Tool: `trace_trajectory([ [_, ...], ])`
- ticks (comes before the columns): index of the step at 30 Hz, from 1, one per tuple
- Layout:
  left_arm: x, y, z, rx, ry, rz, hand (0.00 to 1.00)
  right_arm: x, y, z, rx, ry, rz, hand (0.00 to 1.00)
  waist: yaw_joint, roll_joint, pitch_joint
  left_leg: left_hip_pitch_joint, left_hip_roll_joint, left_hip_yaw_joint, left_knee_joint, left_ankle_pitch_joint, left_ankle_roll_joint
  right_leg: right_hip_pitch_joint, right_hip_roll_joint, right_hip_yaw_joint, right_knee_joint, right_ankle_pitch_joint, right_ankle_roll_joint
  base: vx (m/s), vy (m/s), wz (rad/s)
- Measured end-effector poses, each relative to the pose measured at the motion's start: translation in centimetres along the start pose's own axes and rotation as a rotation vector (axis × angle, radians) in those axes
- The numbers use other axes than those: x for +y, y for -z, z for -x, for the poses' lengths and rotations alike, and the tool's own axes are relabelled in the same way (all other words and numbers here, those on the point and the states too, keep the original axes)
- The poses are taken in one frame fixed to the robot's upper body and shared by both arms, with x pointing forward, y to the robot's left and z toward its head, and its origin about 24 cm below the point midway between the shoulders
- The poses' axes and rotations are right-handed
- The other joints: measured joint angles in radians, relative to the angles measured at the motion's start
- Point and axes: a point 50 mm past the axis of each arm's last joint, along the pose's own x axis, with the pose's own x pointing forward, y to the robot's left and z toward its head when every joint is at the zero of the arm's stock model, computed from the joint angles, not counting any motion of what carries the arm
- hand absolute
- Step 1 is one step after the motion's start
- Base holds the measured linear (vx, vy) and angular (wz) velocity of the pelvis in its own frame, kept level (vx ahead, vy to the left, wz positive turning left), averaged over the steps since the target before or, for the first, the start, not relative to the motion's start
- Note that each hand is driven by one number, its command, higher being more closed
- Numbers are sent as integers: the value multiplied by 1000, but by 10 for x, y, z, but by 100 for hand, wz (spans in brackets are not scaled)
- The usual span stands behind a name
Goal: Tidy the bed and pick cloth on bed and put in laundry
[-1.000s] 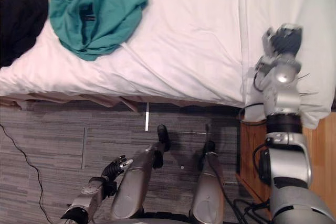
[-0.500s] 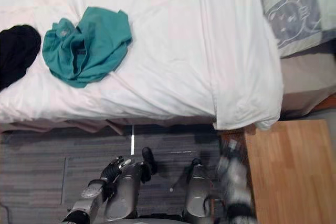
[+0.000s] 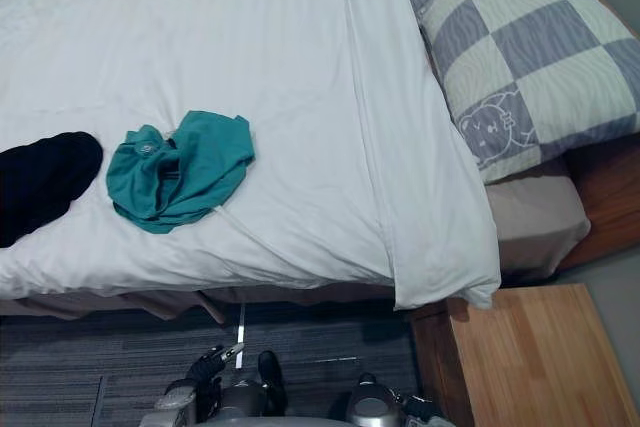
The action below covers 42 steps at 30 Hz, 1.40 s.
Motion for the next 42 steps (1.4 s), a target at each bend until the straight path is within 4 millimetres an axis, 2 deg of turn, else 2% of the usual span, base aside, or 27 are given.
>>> trace_trajectory([
  [2, 6, 2, 0, 6, -39, 33, 0, 2, 2, 0, 3, -2, -23, 0, -4, -17, 9, -8, 20, 58, 59, -55, 6, 4, -41, -22, 26, -10, -1, -71, 50, 33],
  [4, 12, 3, 1, 14, -76, 49, 0, -7, -1, 0, 5, 20, -29, 0, -21, -32, 8, -55, 127, 72, 231, -84, 7, 16, -118, -40, 50, -20, 16, -57, 93, 42],
  [8, 17, 5, 1, 31, -147, 60, 0, -24, -3, 1, 20, 60, -12, 0, -38, 1, 2, -101, 315, -47, 289, -77, -3, 13, -196, -38, 107, -31, 109, -53, 411, 27],
  [9, 19, 7, 2, 39, -170, 70, 0, -28, -3, 2, 28, 72, -11, 0, -42, 4, 1, -94, 346, -77, 309, -77, -2, 13, -227, -22, 126, -36, 141, -3, 573, 2],
  [10, 19, 9, 2, 49, -180, 72, 0, -31, -3, 2, 29, 81, -8, 0, -42, 14, -2, -78, 352, -88, 309, -77, -3, 12, -235, -11, 130, -35, 142, 18, 800, -15],
  [11, 20, 14, 3, 74, -194, 74, 0, -35, -4, 2, 29, 90, -10, 0, -41, 23, -10, -51, 342, -77, 309, -94, -217, 19, -270, 13, 115, -16, 142, 52, 748, -22],
  [12, 33, 6, 2, 58, -239, 65, 0, -24, 7, 1, 64, 72, -49, 0, -39, -40, -12, -60, 277, -40, 377, -153, -202, 41, -339, 23, 66, 83, 134, 38, 765, -22],
  [13, 40, 7, 2, 68, -267, 47, 0, -21, 13, 1, 83, 73, -72, 0, -36, -53, -19, -70, 271, -31, 417, -190, -187, 44, -351, 6, 31, 182, 101, 32, 714, -41],
  [14, 46, 13, 3, 100, -289, 19, 0, -21, 17, 1, 101, 72, -75, 0, -15, -43, -18, -49, 282, 13, 431, -220, -161, 43, -352, -53, -7, 299, -1, 31, 619, -85],
  [15, 51, 21, 6, 134, -314, 12, 0, -21, 19, 1, 117, 68, -66, 0, 12, -42, -17, -3, 282, 78, 406, -230, -141, 13, -359, -184, 59, 313, -82, 49, 687, -102],
  [17, 51, 36, 11, 175, -298, -28, 0, -13, 19, 1, 125, 14, 0, 0, 6, -38, -20, 47, 266, 139, 321, -208, -113, -9, -282, -287, 131, 223, 7, 31, 468, -65],
  [18, 47, 39, 11, 184, -253, -84, 0, -5, 18, 0, 122, -29, 30, 0, 4, -36, -21, 63, 236, 156, 233, -167, -94, -19, -185, -307, 107, 156, 35, -9, 302, -23],
  [19, 42, 38, 10, 178, -221, -120, 0, -1, 17, -1, 115, -47, 42, 0, 2, -32, -23, 71, 211, 162, 179, -137, -83, -29, -131, -297, 83, 113, 41, 1, 318, 7],
  [20, 37, 32, 7, 159, -179, -192, 0, 3, 13, -1, 92, -68, 68, 0, -5, -24, -25, 68, 177, 159, 110, -93, -65, -36, -31, -225, 21, 50, 46, 5, 215, 52],
  [21, 29, 23, 4, 135, -137, -259, 0, 1, 8, -1, 69, -81, 101, 0, -20, -7, -22, 52, 156, 130, 69, -65, -51, -12, 62, -85, -82, 33, 6, 9, 180, 117],
  [22, 21, 15, 1, 110, -90, -333, 0, 0, 5, 0, 48, -82, 116, 0, -45, 2, -23, 34, 120, 87, 49, -43, -31, 29, 105, 46, -160, 61, -33, 7, 100, 118],
  [24, 6, 6, -2, 80, -17, -408, 0, -1, -4, -1, 12, -75, 86, 0, -45, 33, -21, 58, 99, 64, 37, -43, -31, 47, 94, 54, -144, 56, -31, 56, 95, 56],
  [27, 1, 2, -2, 48, -4, -439, 0, 8, -16, -3, -28, -111, 102, 0, -37, 43, -29, 63, 97, 82, 63, -42, -32, 37, 79, 49, -99, 24, -31, -3, 16, 2],
  [28, -4, -5, -3, 9, -3, -447, 0, 13, -21, -4, -35, -135, 119, 0, -38, 38, -28, 13, 105, 103, 161, -42, -32, 16, 58, 63, -72, 1, -36, -99, -12, -3],
  [30, -9, -16, -4, -46, 9, -439, 0, 11, -23, -5, -32, -128, 151, 0, -35, 41, -23, -77, 159, 112, 372, -41, -31, 12, 35, 71, -54, -11, -38, -86, -1, -14],
  [31, -16, -19, -4, -78, 33, -424, 0, 5, -25, -5, -19, -91, 159, 0, -33, 64, -13, -140, 238, 112, 586, -13, -19, 49, 40, 81, -55, -9, -40, -12, 11, -37],
  [32, -18, -19, -4, -84, 41, -428, 0, 4, -25, -5, -17, -73, 154, 0, -32, 56, -8, -153, 255, 112, 623, -38, -19, 64, 33, 92, -53, -1, -28, 16, 79, -64],
  [35, -25, -11, -2, -68, 89, -463, 0, 2, -26, -5, -16, -51, 137, 0, -56, 69, -13, -80, 259, 107, 384, -55, -14, 44, -1, 164, -40, 7, -4, 30, 162, -84],
  [37, -27, -8, -3, -44, 109, -450, 0, 2, -24, -5, -7, -42, 144, 0, -57, 52, -20, -82, 260, 56, 291, -56, -17, 19, -39, 212, -40, 17, 24, 88, 312, -65],
  [38, -28, -7, -3, -39, 117, -422, 0, -3, -15, -4, 23, -21, 150, 0, -57, 38, -26, -89, 278, -17, 250, -55, -19, -3, -70, 240, -41, 26, 53, 107, 366, -35],
  [41, -30, -4, -2, -25, 122, -394, 0, -8, -15, -4, 43, 0, 150, 0, -60, 52, -32, -45, 329, -118, 194, -56, -18, -22, -108, 280, -31, 14, 141, 87, 504, -26],
  [42, -35, -1, -1, -16, 127, -409, 0, -12, -17, -4, 47, 14, 153, 0, -63, 68, -39, -22, 324, -111, 195, -116, -116, -18, -127, 286, -29, 15, 150, 99, 790, -20],
])
